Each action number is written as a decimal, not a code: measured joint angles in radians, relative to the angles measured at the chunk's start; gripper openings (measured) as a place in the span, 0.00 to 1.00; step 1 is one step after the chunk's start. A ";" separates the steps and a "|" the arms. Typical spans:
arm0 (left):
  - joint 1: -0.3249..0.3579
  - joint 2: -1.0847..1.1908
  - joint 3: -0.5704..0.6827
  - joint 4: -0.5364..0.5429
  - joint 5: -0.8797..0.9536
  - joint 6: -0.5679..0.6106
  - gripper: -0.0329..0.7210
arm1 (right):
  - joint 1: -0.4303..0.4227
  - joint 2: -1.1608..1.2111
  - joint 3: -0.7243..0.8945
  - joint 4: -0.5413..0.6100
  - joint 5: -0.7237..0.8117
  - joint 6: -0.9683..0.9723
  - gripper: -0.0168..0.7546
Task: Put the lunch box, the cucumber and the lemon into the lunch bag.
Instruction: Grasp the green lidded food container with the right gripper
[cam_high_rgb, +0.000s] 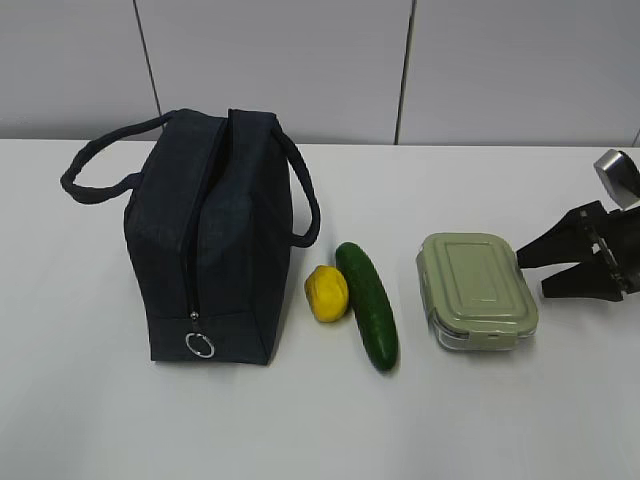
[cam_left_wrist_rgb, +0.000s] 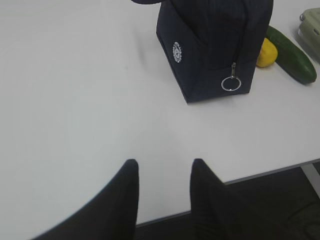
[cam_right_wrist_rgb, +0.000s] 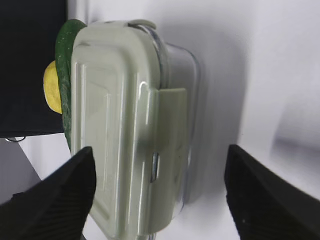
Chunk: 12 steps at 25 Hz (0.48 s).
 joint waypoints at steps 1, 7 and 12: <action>0.000 0.000 0.000 0.000 0.000 0.000 0.36 | 0.009 0.003 0.000 0.002 0.000 -0.009 0.80; 0.000 0.000 0.000 0.000 0.000 0.000 0.36 | 0.041 0.034 -0.012 0.016 0.000 -0.022 0.79; 0.000 0.000 0.000 0.000 0.000 0.000 0.36 | 0.047 0.049 -0.021 0.018 0.000 -0.025 0.79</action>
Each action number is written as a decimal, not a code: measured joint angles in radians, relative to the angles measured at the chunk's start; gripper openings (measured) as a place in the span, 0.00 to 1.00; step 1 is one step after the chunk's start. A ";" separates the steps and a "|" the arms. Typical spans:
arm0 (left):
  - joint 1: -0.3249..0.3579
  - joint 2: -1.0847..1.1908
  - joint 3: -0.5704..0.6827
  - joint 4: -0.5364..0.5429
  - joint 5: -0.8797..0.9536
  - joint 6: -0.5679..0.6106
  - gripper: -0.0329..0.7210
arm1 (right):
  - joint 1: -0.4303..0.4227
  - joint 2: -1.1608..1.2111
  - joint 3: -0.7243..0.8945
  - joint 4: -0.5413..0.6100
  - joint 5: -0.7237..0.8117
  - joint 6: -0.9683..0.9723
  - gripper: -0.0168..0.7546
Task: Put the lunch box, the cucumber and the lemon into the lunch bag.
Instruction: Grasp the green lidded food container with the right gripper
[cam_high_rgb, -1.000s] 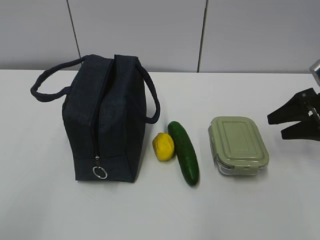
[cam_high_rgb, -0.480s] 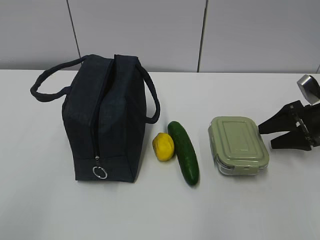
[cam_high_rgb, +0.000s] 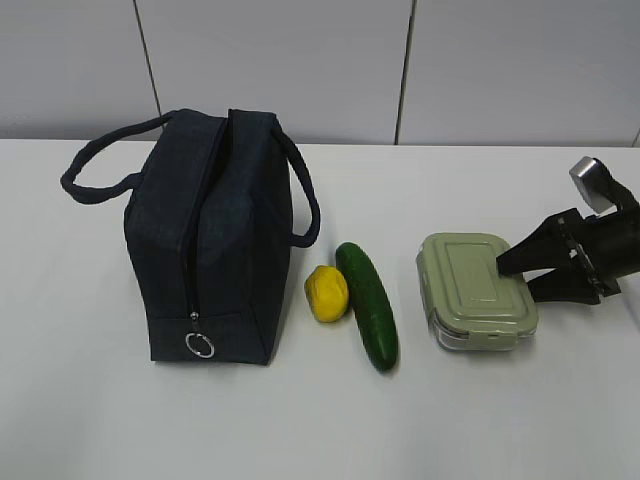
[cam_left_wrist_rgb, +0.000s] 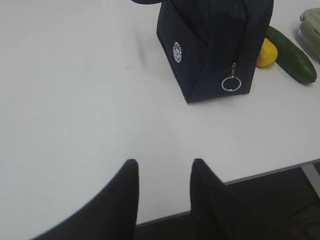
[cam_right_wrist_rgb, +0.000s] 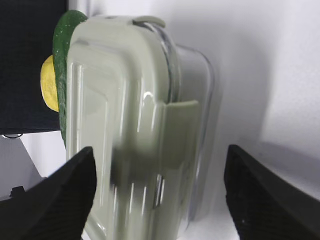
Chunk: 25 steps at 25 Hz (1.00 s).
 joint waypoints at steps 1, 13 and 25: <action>0.000 0.000 0.000 0.000 0.000 0.000 0.36 | 0.000 0.000 0.000 0.002 0.000 -0.001 0.79; 0.000 0.000 0.000 0.000 0.000 0.000 0.36 | 0.035 0.000 -0.002 0.006 0.000 -0.008 0.79; 0.000 0.000 0.000 0.000 0.000 0.000 0.36 | 0.059 0.030 -0.039 -0.021 0.000 -0.011 0.78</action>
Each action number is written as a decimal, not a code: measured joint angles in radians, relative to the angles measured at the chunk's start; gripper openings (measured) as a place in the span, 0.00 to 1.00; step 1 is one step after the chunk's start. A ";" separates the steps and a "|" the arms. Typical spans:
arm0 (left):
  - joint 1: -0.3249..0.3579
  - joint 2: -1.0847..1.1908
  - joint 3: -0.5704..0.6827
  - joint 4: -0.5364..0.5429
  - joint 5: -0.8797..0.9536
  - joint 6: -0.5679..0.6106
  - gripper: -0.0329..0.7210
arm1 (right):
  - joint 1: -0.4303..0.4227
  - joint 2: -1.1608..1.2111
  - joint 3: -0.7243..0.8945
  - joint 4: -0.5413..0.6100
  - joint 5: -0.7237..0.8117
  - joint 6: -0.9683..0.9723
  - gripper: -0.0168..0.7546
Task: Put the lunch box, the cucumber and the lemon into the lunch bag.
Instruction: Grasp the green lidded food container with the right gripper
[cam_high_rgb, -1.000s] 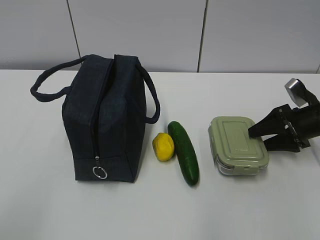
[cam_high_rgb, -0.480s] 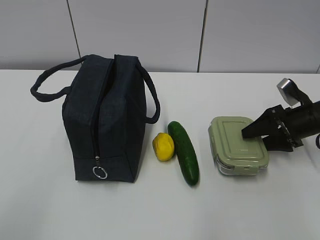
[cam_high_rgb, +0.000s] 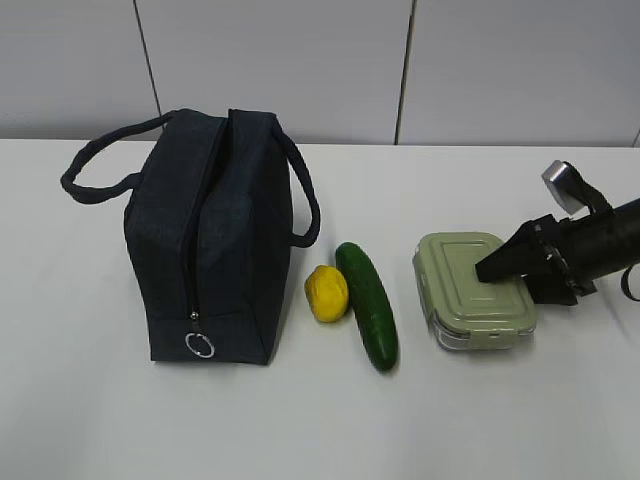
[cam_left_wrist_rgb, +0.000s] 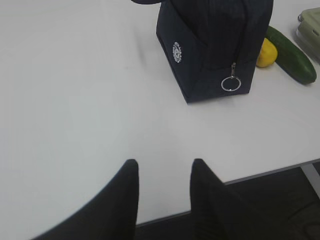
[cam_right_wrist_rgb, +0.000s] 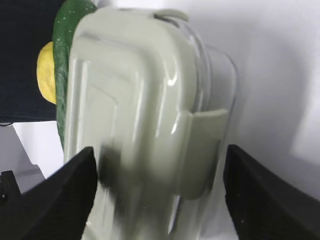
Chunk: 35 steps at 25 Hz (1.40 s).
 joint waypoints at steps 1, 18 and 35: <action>0.000 0.000 0.000 0.000 0.000 0.000 0.36 | 0.000 0.005 0.000 0.000 0.000 0.000 0.78; 0.000 0.000 0.000 -0.002 0.000 0.000 0.36 | 0.000 0.016 -0.002 -0.003 0.012 0.005 0.78; 0.000 0.000 0.000 -0.002 0.000 0.000 0.36 | 0.000 0.016 -0.006 -0.023 0.023 0.006 0.78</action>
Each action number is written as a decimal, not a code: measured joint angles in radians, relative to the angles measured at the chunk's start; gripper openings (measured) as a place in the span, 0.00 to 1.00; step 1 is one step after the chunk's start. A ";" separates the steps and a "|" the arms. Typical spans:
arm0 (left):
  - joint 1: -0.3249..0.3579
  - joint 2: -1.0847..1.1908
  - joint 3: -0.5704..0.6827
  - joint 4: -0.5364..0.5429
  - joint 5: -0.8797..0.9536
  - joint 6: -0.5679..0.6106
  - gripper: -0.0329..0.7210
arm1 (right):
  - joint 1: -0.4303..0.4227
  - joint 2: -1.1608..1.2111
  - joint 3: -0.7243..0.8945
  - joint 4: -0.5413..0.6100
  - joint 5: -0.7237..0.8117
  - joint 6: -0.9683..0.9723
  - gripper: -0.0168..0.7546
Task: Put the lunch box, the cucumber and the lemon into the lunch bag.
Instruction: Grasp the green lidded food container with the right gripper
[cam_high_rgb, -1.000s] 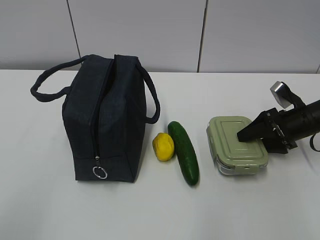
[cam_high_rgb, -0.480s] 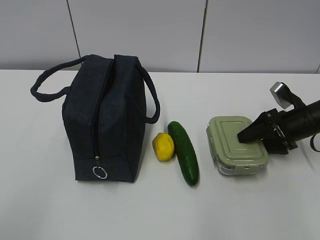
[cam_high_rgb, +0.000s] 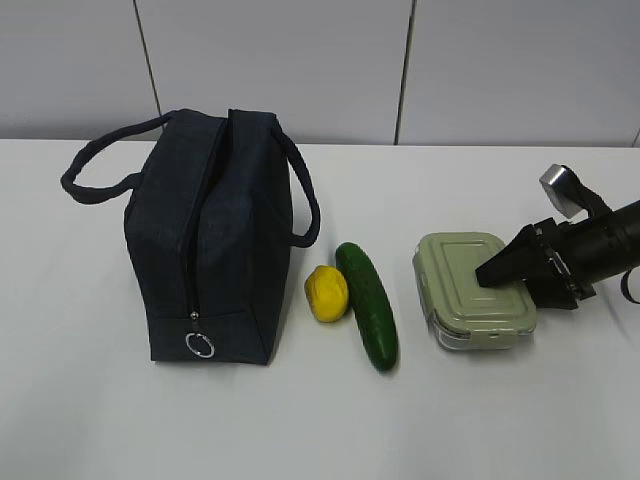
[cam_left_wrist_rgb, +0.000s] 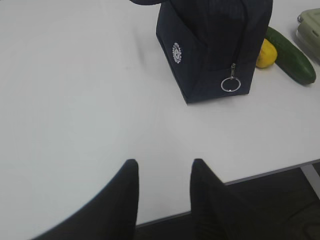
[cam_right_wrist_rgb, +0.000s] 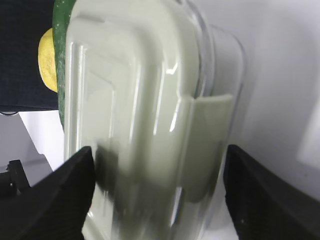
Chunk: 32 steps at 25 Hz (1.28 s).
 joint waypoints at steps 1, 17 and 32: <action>0.000 0.000 0.000 -0.001 0.000 0.000 0.36 | 0.000 0.000 0.000 -0.002 0.000 0.000 0.78; 0.000 0.000 0.000 -0.002 -0.002 0.000 0.36 | 0.000 0.000 -0.001 -0.002 0.007 0.002 0.71; 0.000 0.000 0.000 -0.002 -0.002 0.000 0.36 | 0.000 0.000 -0.002 0.004 0.019 0.004 0.61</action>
